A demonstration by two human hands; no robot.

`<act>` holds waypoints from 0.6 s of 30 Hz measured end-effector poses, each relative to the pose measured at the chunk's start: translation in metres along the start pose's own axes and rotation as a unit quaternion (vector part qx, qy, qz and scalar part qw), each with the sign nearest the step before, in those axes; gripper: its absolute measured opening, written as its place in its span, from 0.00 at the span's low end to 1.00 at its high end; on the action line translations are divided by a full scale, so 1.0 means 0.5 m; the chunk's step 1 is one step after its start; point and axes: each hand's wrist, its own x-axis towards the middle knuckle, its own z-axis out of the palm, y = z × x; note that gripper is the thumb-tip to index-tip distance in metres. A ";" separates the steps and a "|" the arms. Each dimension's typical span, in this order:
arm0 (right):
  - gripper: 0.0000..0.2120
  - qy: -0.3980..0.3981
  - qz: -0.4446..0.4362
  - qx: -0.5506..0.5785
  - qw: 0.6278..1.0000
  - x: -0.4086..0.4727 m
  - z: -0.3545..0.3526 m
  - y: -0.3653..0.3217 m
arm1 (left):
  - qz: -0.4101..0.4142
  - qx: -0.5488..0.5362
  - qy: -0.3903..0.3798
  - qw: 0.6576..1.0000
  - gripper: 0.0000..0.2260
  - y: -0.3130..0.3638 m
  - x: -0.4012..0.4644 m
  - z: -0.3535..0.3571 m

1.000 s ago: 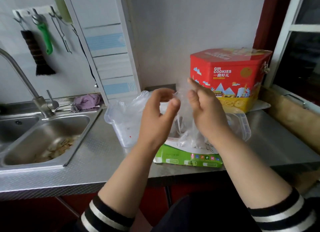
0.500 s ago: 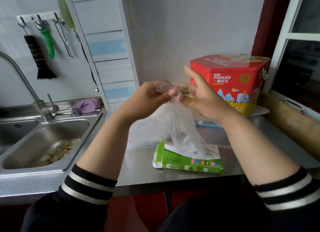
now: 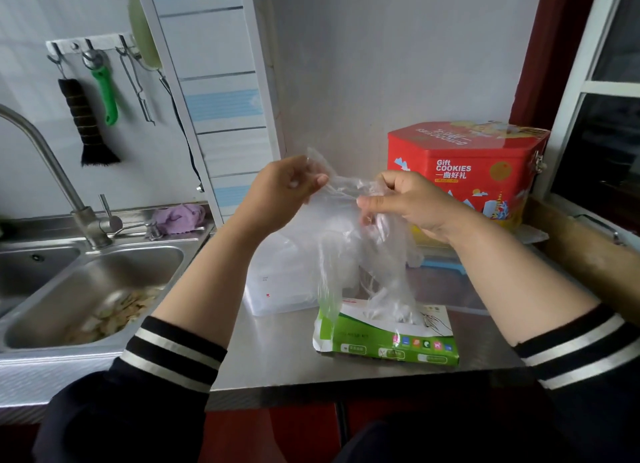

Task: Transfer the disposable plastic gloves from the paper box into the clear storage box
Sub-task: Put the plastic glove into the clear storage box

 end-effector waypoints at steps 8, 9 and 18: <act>0.04 0.149 0.031 0.023 0.988 0.058 -0.028 0.018 | -0.056 -0.041 0.022 0.997 0.05 -0.084 0.036 -0.021; 0.04 0.166 0.038 0.006 0.985 0.069 -0.030 0.023 | -0.076 -0.042 0.032 0.996 0.05 -0.096 0.038 -0.020; 0.06 0.204 0.084 -0.100 0.970 0.136 0.003 0.072 | -0.238 0.193 0.068 0.950 0.19 -0.176 0.025 -0.001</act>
